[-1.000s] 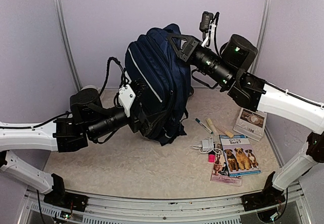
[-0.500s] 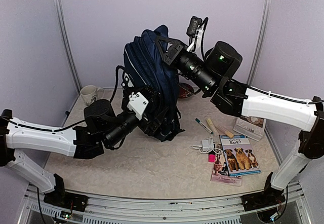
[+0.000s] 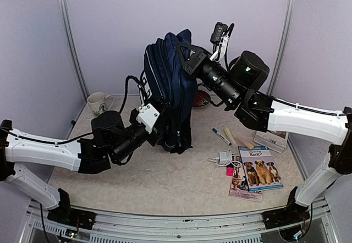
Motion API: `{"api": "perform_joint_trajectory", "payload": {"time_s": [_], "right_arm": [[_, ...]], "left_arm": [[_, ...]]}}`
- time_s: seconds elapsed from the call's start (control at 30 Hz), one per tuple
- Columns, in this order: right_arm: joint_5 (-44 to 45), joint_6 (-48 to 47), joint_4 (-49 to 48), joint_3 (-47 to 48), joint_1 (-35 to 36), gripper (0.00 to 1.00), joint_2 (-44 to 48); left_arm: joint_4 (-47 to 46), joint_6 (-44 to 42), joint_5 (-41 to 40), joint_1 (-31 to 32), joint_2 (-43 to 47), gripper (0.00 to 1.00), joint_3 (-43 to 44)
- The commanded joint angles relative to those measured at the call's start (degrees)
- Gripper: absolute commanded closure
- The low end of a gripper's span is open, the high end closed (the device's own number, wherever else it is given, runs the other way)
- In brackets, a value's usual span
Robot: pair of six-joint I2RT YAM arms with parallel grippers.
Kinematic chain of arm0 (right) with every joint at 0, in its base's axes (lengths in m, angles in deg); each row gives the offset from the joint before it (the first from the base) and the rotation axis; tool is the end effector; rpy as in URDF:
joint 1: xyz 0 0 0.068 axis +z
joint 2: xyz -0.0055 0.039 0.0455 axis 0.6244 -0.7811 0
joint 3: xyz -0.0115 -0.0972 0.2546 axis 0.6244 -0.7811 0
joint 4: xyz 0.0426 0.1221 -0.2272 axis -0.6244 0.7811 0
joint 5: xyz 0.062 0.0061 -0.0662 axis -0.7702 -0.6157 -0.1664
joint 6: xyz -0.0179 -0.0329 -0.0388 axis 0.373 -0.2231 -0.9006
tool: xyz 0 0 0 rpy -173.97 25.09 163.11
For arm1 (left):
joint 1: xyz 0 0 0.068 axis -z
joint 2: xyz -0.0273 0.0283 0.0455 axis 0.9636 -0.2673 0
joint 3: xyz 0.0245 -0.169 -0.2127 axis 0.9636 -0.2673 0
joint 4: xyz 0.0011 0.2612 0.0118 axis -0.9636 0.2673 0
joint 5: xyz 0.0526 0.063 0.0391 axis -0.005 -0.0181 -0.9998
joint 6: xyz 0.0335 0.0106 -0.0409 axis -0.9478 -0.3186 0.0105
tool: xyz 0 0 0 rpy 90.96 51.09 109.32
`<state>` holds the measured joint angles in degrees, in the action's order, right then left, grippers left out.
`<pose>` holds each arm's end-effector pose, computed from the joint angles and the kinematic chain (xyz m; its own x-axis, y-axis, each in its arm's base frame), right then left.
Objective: Pack the student bag
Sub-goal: Pass from the right arm to the left
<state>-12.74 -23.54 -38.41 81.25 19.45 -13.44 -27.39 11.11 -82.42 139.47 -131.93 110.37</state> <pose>0.1969 0.3029 0.4403 -0.1874 0.6626 -0.7251 -0.7513 0.3789 0.5404 0.1457 -0.2745 0.2990 0.3297 0.3093 -0.8920 0.5295 0.7216 0.4459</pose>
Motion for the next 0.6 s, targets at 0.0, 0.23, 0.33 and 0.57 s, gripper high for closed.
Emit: {"api": "perform_joint_trajectory", "payload": {"time_s": [0.0, 0.23, 0.33, 0.57], "right_arm": [[-7.0, -2.27, 3.91, -0.09, -5.75, 0.96, 7.18], [-18.99, -17.18, 31.87, 1.55, -10.81, 0.07, 8.97], [-17.41, -20.57, 38.24, 0.36, -10.85, 0.02, 11.3], [-6.24, -21.38, 49.01, -2.29, -8.99, 0.06, 17.59]], "left_arm": [[12.75, 8.9, -0.2, -1.05, 7.52, 1.0, 4.84], [32.26, 15.32, -4.54, -1.01, 12.77, 1.0, 13.74], [36.39, 16.58, -7.61, -0.95, 11.23, 1.0, 17.28], [35.99, 20.11, -7.85, -1.05, 8.44, 1.0, 19.3]]}}
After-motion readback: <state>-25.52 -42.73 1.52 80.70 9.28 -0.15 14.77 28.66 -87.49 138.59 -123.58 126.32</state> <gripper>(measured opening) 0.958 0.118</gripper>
